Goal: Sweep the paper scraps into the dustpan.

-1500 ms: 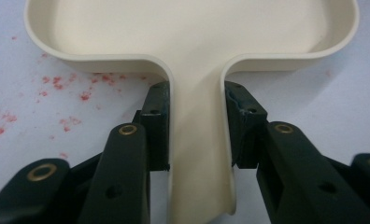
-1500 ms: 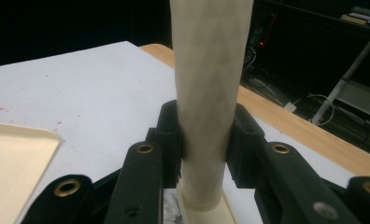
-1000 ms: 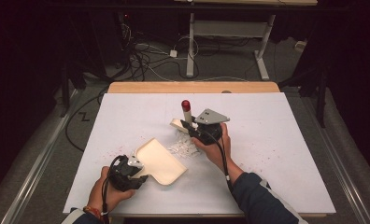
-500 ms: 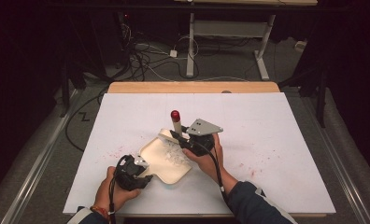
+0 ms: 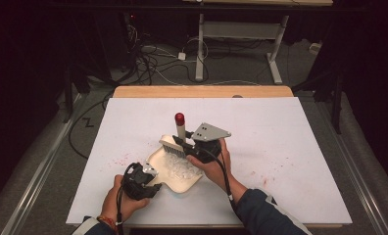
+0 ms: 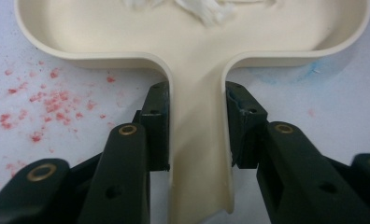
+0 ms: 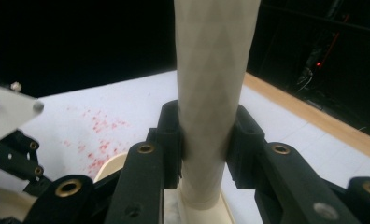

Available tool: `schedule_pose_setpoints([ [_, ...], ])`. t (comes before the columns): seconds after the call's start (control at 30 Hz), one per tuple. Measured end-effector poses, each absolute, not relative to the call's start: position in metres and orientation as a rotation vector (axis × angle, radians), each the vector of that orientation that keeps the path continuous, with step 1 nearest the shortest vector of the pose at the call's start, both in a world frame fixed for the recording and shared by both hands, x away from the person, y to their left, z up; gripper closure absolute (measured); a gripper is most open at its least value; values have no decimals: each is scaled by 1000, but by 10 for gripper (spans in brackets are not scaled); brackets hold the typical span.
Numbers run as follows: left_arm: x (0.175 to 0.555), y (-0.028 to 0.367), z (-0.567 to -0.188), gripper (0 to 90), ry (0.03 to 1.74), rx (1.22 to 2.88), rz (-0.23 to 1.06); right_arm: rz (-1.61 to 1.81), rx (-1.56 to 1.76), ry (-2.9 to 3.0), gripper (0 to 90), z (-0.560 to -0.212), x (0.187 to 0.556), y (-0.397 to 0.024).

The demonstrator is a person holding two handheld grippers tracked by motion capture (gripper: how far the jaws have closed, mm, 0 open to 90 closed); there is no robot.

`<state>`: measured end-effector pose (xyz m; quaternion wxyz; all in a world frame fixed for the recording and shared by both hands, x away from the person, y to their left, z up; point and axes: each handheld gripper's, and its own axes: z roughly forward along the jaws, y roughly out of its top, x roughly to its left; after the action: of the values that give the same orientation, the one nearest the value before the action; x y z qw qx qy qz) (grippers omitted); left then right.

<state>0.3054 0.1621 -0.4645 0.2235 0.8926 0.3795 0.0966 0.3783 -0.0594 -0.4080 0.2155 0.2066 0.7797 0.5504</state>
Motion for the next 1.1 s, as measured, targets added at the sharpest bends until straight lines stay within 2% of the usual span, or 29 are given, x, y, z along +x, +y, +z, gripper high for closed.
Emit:
schedule_pose_setpoints([
  [0.43,305,161,-466,633,1053,2457,272,1559,583,2060,711,-380,375,-91],
  [0.87,305,160,-465,633,1057,2464,281,1384,684,2068,711,-416,371,-122],
  [1.1,304,158,-465,633,1069,2453,288,1407,691,2082,710,-420,359,-99],
])
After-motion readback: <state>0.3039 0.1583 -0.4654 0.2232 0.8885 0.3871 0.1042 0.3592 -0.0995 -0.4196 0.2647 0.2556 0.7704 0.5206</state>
